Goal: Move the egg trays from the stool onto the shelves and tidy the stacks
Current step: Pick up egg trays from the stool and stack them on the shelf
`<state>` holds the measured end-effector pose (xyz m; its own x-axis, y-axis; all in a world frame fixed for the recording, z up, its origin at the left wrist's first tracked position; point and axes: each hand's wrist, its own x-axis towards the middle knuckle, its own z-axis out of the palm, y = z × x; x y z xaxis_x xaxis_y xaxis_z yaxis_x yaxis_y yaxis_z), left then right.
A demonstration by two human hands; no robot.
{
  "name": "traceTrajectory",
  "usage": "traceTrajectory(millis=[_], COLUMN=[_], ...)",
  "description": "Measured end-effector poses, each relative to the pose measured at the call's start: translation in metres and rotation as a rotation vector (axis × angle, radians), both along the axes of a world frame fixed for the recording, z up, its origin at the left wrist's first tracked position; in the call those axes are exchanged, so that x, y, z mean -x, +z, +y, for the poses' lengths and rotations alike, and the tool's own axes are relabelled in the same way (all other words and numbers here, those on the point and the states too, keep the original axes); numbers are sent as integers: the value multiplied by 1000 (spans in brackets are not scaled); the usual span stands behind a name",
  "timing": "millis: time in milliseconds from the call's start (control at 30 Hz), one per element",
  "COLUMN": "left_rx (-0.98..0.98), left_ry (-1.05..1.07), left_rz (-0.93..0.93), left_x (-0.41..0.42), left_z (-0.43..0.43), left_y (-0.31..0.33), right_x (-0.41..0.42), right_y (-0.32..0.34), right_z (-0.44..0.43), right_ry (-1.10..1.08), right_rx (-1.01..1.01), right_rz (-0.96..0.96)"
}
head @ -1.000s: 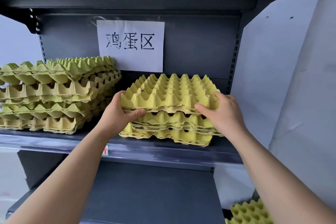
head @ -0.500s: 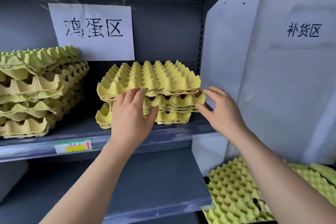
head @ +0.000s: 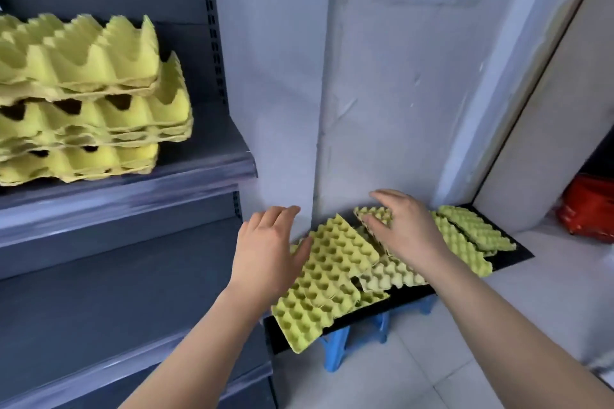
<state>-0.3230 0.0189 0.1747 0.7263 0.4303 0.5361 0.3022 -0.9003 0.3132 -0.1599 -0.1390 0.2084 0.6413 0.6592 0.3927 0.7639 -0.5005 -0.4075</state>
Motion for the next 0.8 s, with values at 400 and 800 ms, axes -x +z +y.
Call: traceTrajectory(millis=[400,800], left_rx=[265,537], left_ry=[122,243], left_rz=[357,785], left_x=[-147,-241], left_z=[-31,33], left_y=[-142,-279], right_x=[-160,-272], right_y=[-123,-262], right_z=[-39,31], right_ry=[8,68], right_rx=[308,610], right_rz=[119,273])
